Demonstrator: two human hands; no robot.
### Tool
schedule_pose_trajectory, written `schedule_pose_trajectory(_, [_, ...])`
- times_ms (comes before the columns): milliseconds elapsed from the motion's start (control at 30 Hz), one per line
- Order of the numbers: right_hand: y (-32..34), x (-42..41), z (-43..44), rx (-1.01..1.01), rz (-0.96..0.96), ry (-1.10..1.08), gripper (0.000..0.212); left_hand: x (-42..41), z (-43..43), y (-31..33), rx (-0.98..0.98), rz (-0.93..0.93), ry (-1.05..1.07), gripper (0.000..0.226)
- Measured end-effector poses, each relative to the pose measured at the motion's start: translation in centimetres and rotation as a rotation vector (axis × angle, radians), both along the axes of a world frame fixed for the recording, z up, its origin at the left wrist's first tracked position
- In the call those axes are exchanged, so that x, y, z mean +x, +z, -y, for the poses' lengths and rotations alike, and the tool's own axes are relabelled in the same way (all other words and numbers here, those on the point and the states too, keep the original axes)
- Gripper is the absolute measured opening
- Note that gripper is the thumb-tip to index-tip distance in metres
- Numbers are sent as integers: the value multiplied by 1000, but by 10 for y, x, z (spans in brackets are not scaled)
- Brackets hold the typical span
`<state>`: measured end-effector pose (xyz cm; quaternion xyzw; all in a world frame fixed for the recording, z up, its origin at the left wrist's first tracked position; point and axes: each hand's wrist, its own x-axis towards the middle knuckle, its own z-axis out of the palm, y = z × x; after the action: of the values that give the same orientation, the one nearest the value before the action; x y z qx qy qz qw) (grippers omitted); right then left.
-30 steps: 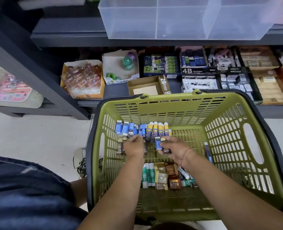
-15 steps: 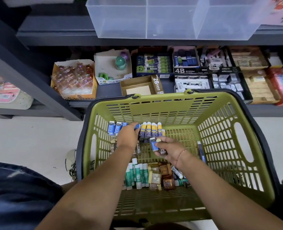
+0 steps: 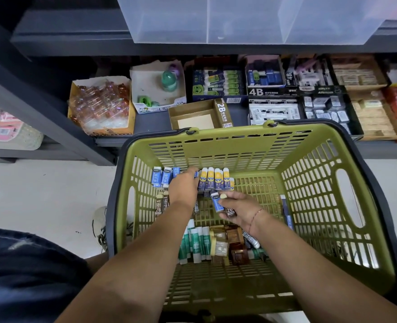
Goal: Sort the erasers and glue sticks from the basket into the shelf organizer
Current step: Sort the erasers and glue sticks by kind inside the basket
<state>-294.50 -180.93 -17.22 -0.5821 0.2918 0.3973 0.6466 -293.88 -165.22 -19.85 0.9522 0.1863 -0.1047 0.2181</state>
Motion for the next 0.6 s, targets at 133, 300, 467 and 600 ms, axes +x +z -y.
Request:
schedule_pose_trajectory(133, [-1, 0, 1, -4, 2, 0, 20, 0, 2, 2, -22, -10, 47, 28])
schedule_pose_trajectory(300, [-1, -1, 0, 5, 2, 2, 21, -4, 3, 3, -69, 11, 187, 25])
schedule_pose_trajectory(467, [1, -1, 0, 30, -5, -3, 21, -4, 7, 6, -13, -26, 216, 29])
schedule_pose_trajectory(600, [2, -1, 1, 63, -26, -69, 22, -7, 7, 11, -85, 22, 269, 29])
